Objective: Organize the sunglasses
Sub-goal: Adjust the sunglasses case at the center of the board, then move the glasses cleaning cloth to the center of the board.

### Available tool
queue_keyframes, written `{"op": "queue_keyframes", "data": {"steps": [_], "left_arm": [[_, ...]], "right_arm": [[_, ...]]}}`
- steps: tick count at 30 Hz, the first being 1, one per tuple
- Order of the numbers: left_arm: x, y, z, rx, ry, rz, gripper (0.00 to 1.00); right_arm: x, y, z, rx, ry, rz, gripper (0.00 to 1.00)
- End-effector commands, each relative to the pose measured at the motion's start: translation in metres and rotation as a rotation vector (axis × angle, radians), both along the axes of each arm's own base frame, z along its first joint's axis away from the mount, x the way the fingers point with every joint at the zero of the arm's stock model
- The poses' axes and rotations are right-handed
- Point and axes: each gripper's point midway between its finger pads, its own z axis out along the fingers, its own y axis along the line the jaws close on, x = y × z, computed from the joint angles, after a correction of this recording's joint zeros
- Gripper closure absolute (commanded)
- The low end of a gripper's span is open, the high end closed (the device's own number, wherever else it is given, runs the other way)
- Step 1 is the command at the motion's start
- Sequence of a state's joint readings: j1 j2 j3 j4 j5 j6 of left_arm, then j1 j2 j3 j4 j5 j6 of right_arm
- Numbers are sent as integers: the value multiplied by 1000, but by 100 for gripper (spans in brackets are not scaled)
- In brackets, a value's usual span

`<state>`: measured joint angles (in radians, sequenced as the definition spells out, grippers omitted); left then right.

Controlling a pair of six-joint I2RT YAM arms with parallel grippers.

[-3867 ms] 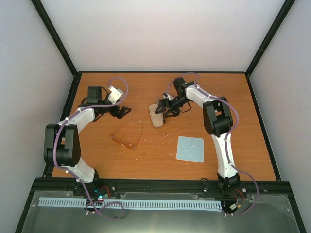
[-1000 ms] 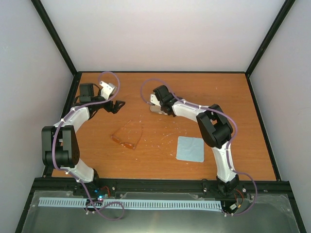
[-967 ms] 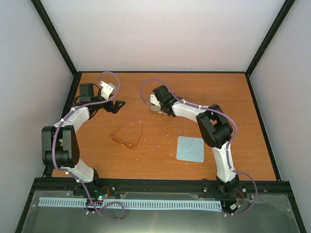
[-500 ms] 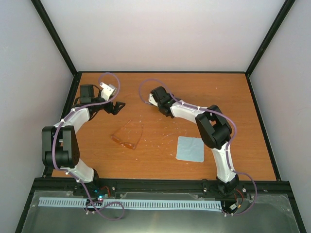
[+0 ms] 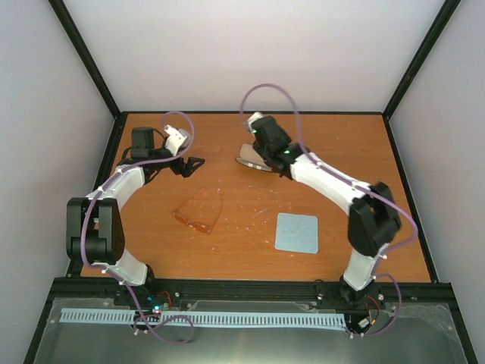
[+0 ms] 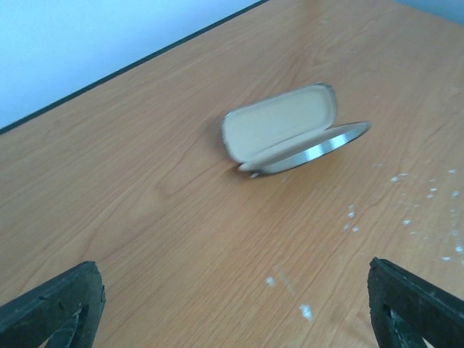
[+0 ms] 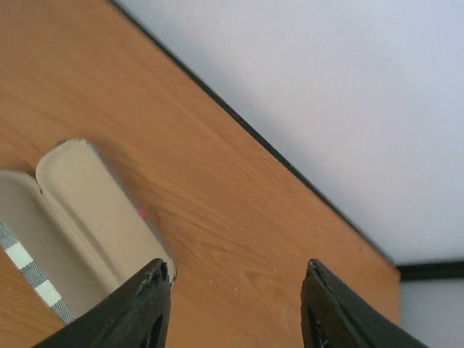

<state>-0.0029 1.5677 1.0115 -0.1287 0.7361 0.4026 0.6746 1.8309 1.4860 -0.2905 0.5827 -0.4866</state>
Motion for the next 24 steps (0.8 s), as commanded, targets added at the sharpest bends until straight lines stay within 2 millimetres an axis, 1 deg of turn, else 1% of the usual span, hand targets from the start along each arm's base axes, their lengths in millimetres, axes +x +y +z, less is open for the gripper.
{"op": "queue_keyframes", "data": {"steps": [1,2,3,4,5,6,7,9,10,11,13,15,17,20,24], "left_arm": [[-8,-39,22,-18,-26,-130,2],[-10,-45,22,-18,-18,-148,2],[-12,-54,22,-15,-14,-168,3],[-13,-60,21,-7,-12,-184,2],[-15,-69,21,0,-6,-201,2],[-20,-81,20,3,3,-229,3],[-23,-90,20,7,13,-250,3],[-30,-106,17,14,43,-279,3],[-32,-113,14,16,64,-290,4],[-35,-121,13,16,83,-303,4],[-39,-135,12,17,115,-319,5],[-39,-146,13,16,135,-327,5],[-37,-154,13,20,142,-330,5],[-35,-160,11,14,150,-330,5],[-38,-165,3,19,165,-345,6]], "right_arm": [[-27,-61,19,556,28,-437,78],[-36,-77,13,580,48,-525,80],[-45,-81,4,588,108,-530,80],[-55,-86,-8,595,182,-537,82],[-64,-94,-16,617,228,-576,80],[-74,-95,-26,646,298,-578,74],[-84,-99,-37,667,359,-581,65],[-106,-102,-50,723,438,-579,45],[-121,-108,-56,755,457,-590,40],[-132,-109,-60,804,479,-600,40],[-154,-123,-74,853,519,-666,47],[-175,-134,-88,879,587,-723,47],[-193,-138,-101,890,652,-758,45],[-212,-148,-117,836,699,-815,46],[-222,-157,-139,763,734,-868,50]]}}
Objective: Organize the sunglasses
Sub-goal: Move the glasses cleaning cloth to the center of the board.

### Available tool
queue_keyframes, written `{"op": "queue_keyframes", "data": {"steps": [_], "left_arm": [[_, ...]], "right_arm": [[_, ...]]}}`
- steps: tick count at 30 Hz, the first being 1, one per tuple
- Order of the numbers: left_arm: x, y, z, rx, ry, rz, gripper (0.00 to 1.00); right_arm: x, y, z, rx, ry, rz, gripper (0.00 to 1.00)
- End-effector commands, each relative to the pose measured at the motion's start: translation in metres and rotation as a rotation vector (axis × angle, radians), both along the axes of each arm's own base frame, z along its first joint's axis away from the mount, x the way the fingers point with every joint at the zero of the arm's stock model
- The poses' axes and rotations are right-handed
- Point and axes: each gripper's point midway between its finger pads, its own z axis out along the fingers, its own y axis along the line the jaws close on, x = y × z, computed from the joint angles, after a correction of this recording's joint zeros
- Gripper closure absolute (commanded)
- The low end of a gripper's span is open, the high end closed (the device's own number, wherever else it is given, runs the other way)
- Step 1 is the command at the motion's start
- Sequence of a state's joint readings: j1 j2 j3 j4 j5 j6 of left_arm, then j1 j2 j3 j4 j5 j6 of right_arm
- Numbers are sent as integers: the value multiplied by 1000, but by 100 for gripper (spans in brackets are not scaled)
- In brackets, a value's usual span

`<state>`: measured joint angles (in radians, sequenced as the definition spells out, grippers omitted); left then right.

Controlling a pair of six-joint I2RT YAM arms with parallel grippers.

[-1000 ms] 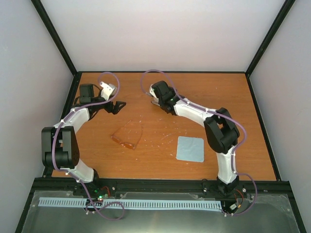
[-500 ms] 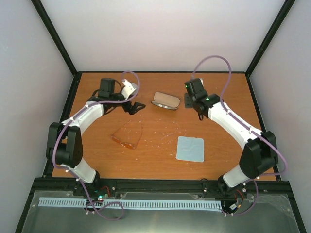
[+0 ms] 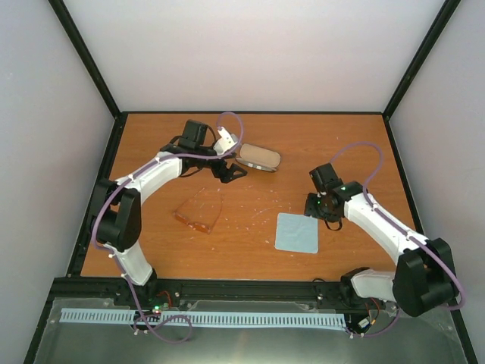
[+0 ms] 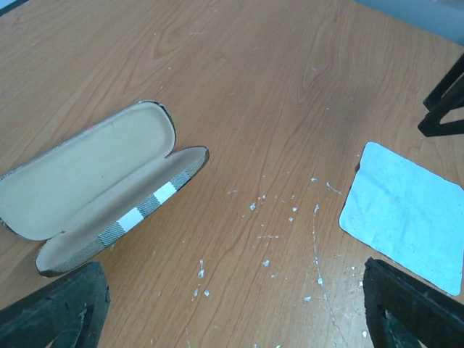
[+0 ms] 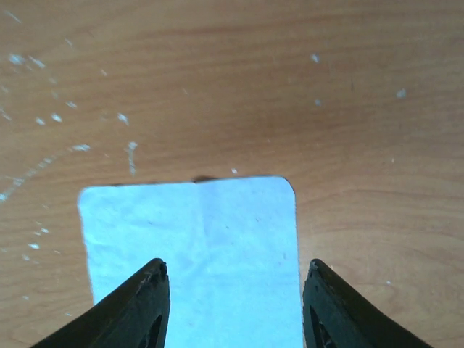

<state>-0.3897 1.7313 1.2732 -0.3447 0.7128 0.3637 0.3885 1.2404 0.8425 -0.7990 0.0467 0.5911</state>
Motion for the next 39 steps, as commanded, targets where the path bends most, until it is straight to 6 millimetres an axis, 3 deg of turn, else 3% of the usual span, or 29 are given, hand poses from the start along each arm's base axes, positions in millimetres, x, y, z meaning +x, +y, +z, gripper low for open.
{"op": "queue_keyframes", "data": {"steps": [1,3,7,9,16,33,39], "left_arm": [[1,-8,-1,6,29,1,6],[-4,-10,-5,9,44,-5,6],[-10,-8,-11,8,74,6,6],[-12,-7,-15,14,83,11,6],[-16,-4,-19,22,87,15,6],[-18,0,-20,36,76,27,6],[-18,2,-22,41,67,34,6]], "right_arm": [[-19,-6,-27,-24,124,-27,51],[-17,1,-32,-2,142,14,55],[-9,36,-18,149,93,120,72],[-10,49,-17,169,104,166,73],[-26,86,-41,177,208,303,73],[-17,117,-88,101,334,414,74],[-7,129,-92,111,333,438,74]]}}
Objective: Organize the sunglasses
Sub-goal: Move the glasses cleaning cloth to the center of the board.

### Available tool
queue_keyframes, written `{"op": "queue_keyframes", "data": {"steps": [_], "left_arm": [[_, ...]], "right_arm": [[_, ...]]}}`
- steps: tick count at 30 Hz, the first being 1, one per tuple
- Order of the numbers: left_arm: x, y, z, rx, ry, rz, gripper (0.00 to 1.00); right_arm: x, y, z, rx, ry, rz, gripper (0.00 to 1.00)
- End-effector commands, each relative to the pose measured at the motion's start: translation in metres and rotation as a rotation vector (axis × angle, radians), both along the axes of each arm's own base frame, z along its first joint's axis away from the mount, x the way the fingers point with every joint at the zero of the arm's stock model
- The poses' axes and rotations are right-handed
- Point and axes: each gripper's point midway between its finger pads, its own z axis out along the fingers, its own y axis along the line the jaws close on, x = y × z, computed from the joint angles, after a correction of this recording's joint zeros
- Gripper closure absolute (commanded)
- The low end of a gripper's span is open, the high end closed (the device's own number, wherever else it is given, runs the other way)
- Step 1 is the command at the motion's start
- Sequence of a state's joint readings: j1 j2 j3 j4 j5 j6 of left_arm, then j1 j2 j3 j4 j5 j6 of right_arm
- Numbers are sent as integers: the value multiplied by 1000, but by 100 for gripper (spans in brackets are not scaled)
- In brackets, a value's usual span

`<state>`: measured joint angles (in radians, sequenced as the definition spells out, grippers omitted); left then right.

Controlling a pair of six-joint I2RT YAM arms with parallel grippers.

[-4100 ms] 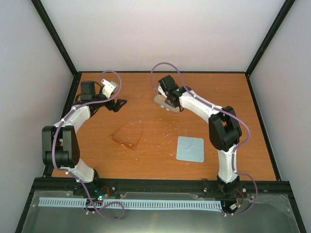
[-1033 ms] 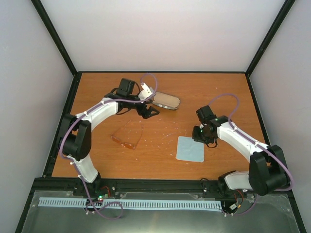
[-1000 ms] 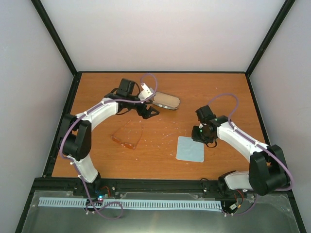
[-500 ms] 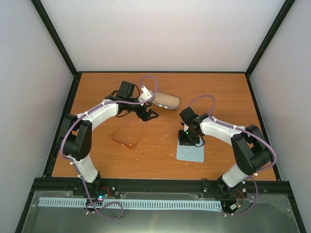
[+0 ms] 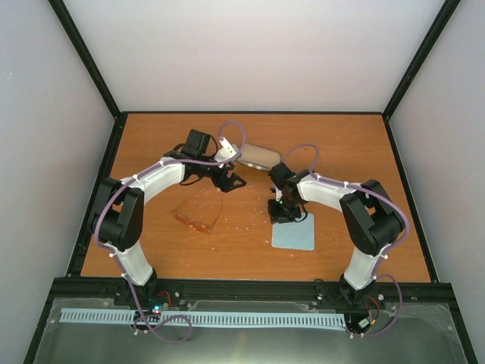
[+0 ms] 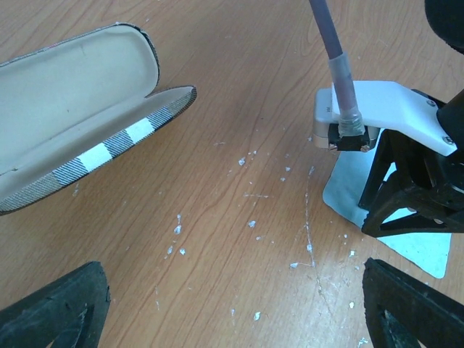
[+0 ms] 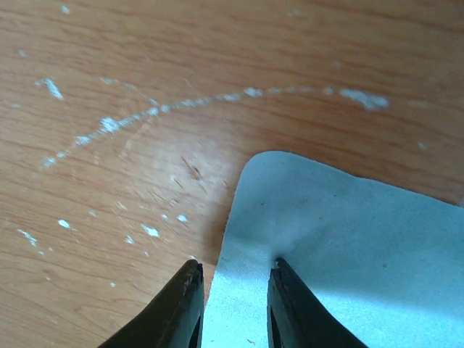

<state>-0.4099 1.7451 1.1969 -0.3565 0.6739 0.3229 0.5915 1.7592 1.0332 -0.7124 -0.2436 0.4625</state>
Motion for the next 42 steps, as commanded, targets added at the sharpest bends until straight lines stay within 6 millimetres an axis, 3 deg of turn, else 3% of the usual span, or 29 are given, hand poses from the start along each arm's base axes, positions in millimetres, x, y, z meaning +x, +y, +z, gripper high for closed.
{"op": "queue_keyframes", "data": {"steps": [1,14,16,19,23,27,29,32,42], "left_arm": [[0,-2,18,-15,-49,6,6],[15,5,26,-20,-80,45,5],[16,5,27,-19,-84,44,5],[17,4,30,-20,-84,42,5],[16,3,29,-26,-73,42,5],[15,2,29,-36,-63,39,5],[14,2,30,-38,-58,36,5],[13,3,29,-31,-59,31,5],[15,12,26,-31,-44,51,5]], "right_arm": [[6,12,-13,3,10,43,74],[56,50,5,53,-54,86,69],[60,50,16,48,-71,87,66],[67,46,48,45,-132,76,60],[68,20,80,23,-190,13,55],[57,-36,60,-47,-155,-58,66],[53,-62,47,-75,-125,-86,66],[50,-86,36,-118,-108,-107,66],[52,-90,10,-136,-56,-93,66]]}}
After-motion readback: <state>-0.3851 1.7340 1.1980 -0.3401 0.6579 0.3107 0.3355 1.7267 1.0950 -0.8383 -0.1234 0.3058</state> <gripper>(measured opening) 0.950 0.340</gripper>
